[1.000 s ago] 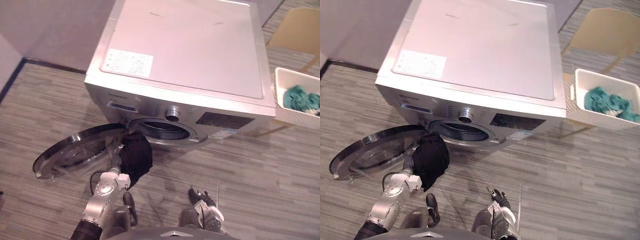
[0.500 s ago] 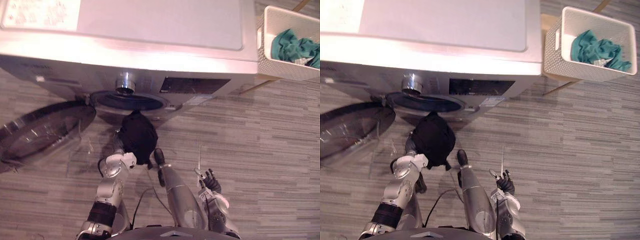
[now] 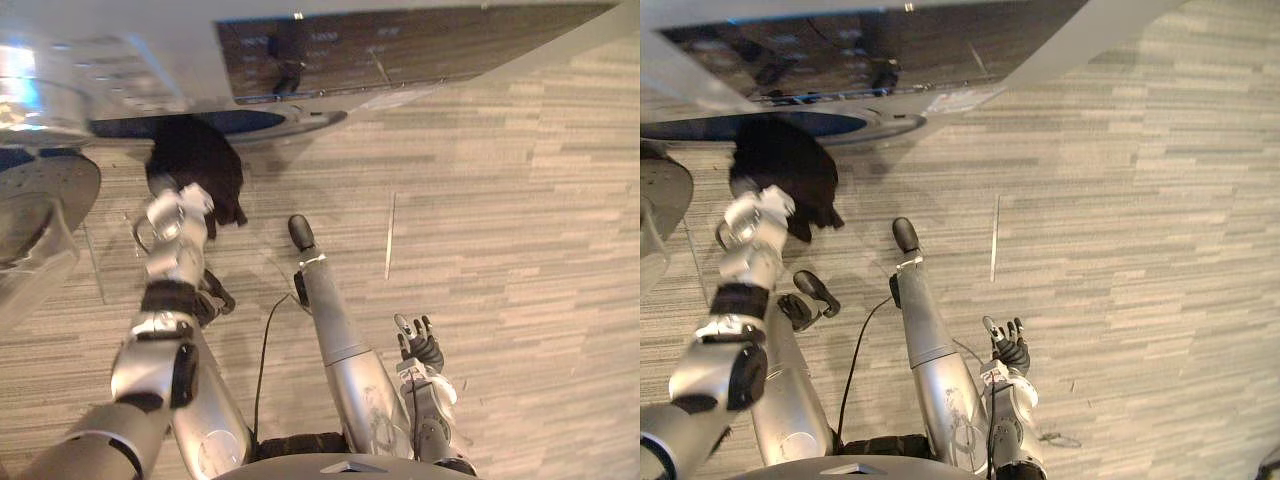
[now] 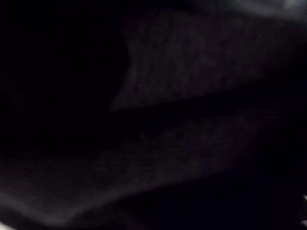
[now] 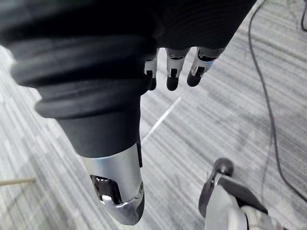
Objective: Pick up the laundry basket with both hands and put the clothes into the washing machine.
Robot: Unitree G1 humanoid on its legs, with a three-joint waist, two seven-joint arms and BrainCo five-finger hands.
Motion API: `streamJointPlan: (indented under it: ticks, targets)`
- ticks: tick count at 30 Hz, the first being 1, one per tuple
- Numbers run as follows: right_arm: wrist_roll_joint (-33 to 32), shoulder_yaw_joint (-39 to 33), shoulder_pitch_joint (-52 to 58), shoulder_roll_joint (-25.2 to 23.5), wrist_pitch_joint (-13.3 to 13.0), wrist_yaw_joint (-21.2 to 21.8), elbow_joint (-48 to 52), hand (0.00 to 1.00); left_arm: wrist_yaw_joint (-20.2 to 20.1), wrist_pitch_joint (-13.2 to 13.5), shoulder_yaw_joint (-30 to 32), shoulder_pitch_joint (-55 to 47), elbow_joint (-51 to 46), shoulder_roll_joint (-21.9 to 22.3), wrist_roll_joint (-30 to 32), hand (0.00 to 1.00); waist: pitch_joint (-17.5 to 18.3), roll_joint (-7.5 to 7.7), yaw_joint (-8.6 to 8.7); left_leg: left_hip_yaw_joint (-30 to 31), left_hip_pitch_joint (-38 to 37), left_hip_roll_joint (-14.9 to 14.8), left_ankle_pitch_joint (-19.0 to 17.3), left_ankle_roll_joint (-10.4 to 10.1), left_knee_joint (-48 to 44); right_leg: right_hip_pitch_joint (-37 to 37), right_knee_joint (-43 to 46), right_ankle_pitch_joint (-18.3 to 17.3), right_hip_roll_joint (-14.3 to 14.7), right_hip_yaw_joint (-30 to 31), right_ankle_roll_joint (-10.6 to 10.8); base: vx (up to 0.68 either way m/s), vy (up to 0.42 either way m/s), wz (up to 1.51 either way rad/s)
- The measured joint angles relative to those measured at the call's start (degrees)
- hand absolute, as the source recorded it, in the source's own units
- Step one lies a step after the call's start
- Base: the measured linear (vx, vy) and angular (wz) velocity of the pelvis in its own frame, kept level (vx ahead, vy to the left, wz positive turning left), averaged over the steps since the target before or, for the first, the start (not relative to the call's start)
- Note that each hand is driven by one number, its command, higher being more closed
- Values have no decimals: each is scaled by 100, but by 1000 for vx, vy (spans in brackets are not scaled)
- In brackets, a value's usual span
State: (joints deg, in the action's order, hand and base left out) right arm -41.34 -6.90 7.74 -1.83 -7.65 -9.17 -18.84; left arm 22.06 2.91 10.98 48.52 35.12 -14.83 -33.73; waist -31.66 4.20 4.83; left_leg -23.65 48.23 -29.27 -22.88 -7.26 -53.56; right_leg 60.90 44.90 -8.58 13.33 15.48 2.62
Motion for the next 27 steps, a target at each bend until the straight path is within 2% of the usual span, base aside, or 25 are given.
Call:
streamJointPlan:
  ticks: [9, 14, 15, 16, 17, 20, 22, 25, 27]
  targets:
    - [-380, -34, -3, 14, -193, 19, -275, 0, -186, 24, -265, 1662, 360, -1040, -328, 100, -5, -8, 83, -212, 476, -56, -65, 98, -268, 571, 152, 37, 11, 116, 87, 31, 10, -7]
    - [-648, -289, -4, 4, -241, 10, -548, 0, -228, 9, -326, 3296, 472, -1702, -584, 100, -21, -34, 121, -213, 772, -96, -116, 191, -556, 839, 386, 45, -15, 122, 138, 11, 20, 1]
    - [-676, -331, -6, 15, -259, 8, -560, 0, -232, 97, -343, 3447, 517, -1789, -621, 100, -24, -39, 133, -215, 773, -93, -118, 194, -564, 841, 394, 44, -20, 123, 138, 15, 32, 3]
    - [-681, -383, -6, 21, -288, 7, -560, 0, -257, 452, -351, 3469, 559, -1890, -648, 100, -24, -39, 189, -214, 804, -92, -120, 199, -580, 873, 404, 46, -23, 122, 140, 15, 31, 2]
    - [-814, -565, -5, 24, -339, -29, -649, 0, -92, 502, -357, 3596, 589, -1897, -927, 100, -35, -59, 169, -219, 869, -74, -121, 200, -647, 951, 468, 44, -25, 124, 143, 15, 30, 1]
    - [-1014, -841, -5, 76, -358, -152, -694, 0, 171, 560, -443, 3761, 695, -2055, -1168, 100, -36, -60, 154, -299, 929, -86, -128, 213, -774, 1121, 650, 44, -25, 131, 143, 0, 0, 0]
    - [-1065, -950, -5, 139, -360, -183, -692, 0, 372, 526, -514, 3896, 881, -2118, -1048, 100, -38, -64, 156, -298, 981, -104, -138, 232, -848, 1176, 710, 45, -25, 128, 143, 1, 15, 2]
    - [-1108, -1138, -5, 358, -455, -230, -655, 0, 890, 303, -1066, 4225, 1122, -2276, -287, 100, -39, -65, 158, -261, 1175, -138, -183, 314, -1035, 1306, 802, 70, -44, 104, 184, -11, 61, 6]
    - [-1107, -1176, -1, 540, -611, -229, -633, 0, 1423, -90, -1676, 4315, 1119, -2417, 1265, 100, -42, -66, 179, -169, 1355, -141, -225, 390, -1175, 1384, 823, 92, -75, 82, 221, -12, 99, 4]
